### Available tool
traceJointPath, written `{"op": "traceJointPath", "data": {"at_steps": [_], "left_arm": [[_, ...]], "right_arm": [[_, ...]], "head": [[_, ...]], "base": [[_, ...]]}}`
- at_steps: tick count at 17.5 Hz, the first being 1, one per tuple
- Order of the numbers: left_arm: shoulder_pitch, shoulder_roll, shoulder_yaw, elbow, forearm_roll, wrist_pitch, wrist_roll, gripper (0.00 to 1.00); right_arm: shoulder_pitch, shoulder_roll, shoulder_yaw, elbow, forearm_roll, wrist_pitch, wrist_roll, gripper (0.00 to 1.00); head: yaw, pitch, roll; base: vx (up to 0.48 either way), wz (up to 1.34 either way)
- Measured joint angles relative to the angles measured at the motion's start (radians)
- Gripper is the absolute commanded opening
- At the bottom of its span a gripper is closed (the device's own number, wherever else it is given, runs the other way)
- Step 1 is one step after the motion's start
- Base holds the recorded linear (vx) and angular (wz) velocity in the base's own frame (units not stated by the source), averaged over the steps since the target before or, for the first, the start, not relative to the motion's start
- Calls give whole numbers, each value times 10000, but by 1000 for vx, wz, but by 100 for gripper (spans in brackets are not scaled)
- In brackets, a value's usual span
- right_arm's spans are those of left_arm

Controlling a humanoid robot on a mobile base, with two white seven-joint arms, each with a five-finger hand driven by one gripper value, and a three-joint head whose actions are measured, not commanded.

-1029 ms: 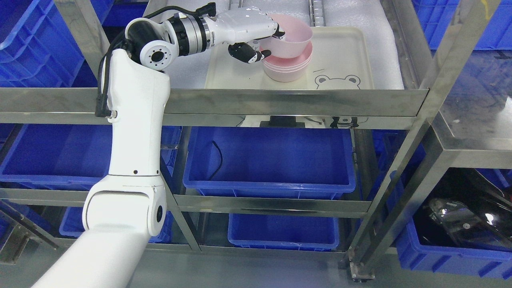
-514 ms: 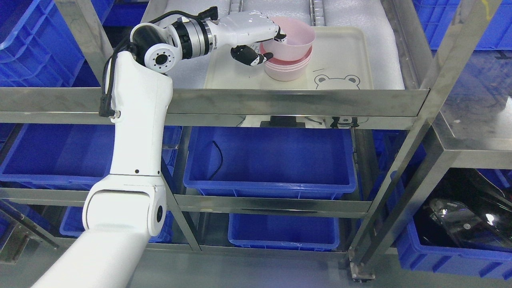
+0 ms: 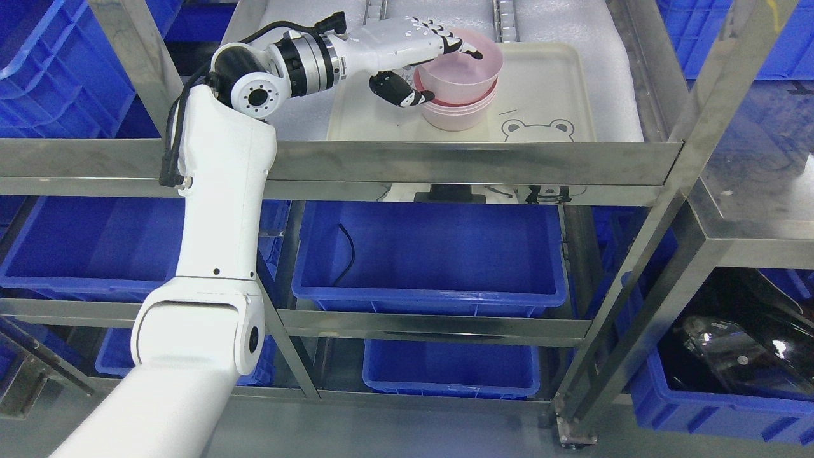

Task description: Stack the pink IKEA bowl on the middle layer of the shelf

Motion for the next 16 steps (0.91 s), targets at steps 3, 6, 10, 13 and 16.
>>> {"op": "traceJointPath", "data": {"at_steps": [3, 6, 10, 13, 16], "left_arm": [[28, 0, -4, 63, 2140, 950, -398, 95], [99, 0, -4, -16, 4192, 1936, -583, 95], [661, 0, -624, -452, 6090, 2439, -192, 96], [1296, 0, -1807, -931, 6860, 2460, 445, 96], [1972, 0, -3082, -1340, 7122, 2476, 607, 96]], "right_arm": [[0, 0, 0, 0, 0, 0, 0, 100], [0, 0, 0, 0, 0, 0, -1, 100], [0, 0, 0, 0, 0, 0, -1, 100], [0, 0, 0, 0, 0, 0, -1, 100], [0, 0, 0, 0, 0, 0, -1, 100]], "head": [[0, 0, 0], [0, 0, 0], [0, 0, 0], [0, 0, 0], [0, 0, 0]], "base": [[0, 0], [0, 0], [0, 0], [0, 0], [0, 0]]}}
